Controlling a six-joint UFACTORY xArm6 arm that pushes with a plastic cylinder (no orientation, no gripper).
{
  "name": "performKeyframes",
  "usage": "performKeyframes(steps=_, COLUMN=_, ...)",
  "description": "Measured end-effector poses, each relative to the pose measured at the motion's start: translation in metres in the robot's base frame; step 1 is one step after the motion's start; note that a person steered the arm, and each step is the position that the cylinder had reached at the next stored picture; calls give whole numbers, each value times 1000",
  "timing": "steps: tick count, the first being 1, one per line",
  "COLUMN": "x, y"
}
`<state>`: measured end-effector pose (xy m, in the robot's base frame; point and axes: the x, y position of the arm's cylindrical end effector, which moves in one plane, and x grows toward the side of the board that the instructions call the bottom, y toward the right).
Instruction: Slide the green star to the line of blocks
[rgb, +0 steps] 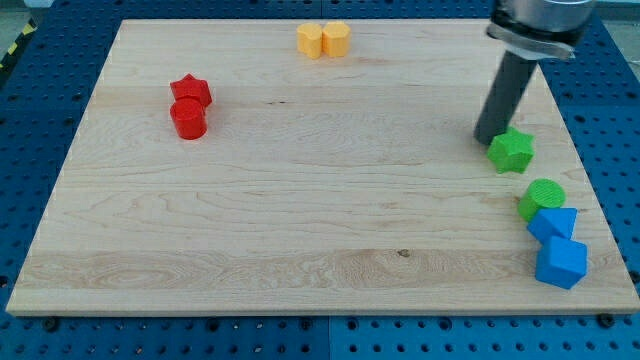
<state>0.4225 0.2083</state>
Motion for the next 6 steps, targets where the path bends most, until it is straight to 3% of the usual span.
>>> performKeyframes(steps=3, x=1, y=47)
performKeyframes(steps=6, x=17, y=47)
